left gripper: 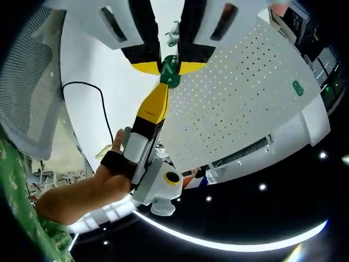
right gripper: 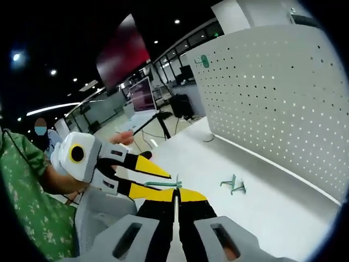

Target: Insert the hook assembly into the mounting plate slot until the hook locks in place.

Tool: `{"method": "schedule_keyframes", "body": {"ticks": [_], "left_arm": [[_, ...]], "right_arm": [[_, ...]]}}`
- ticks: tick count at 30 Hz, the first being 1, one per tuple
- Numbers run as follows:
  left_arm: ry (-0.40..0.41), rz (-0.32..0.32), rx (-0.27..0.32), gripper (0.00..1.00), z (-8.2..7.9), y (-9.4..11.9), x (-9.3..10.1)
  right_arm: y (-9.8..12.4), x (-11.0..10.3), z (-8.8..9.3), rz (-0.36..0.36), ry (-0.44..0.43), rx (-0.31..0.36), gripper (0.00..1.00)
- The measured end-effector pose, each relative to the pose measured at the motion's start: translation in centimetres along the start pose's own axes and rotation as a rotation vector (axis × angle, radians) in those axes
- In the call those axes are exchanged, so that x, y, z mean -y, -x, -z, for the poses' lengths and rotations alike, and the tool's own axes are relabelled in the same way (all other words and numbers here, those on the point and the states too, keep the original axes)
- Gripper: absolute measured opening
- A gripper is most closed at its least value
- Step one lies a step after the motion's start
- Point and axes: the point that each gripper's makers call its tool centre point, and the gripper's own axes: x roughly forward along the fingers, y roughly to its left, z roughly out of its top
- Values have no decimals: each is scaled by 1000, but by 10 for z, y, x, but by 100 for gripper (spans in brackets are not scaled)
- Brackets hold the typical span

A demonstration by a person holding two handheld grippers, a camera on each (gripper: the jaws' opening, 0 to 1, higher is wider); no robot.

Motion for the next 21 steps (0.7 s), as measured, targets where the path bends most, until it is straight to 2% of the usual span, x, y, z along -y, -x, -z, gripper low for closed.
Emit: {"method": "schedule_keyframes", "body": {"ticks": [3, 21], "left_arm": [[1, 8, 1, 8, 0, -1, 1], [57, 15, 23, 4, -4, 1, 2]], "right_arm": [[0, -2, 0, -11, -15, -2, 0], [5, -11, 2, -44, -53, -23, 0]]}}
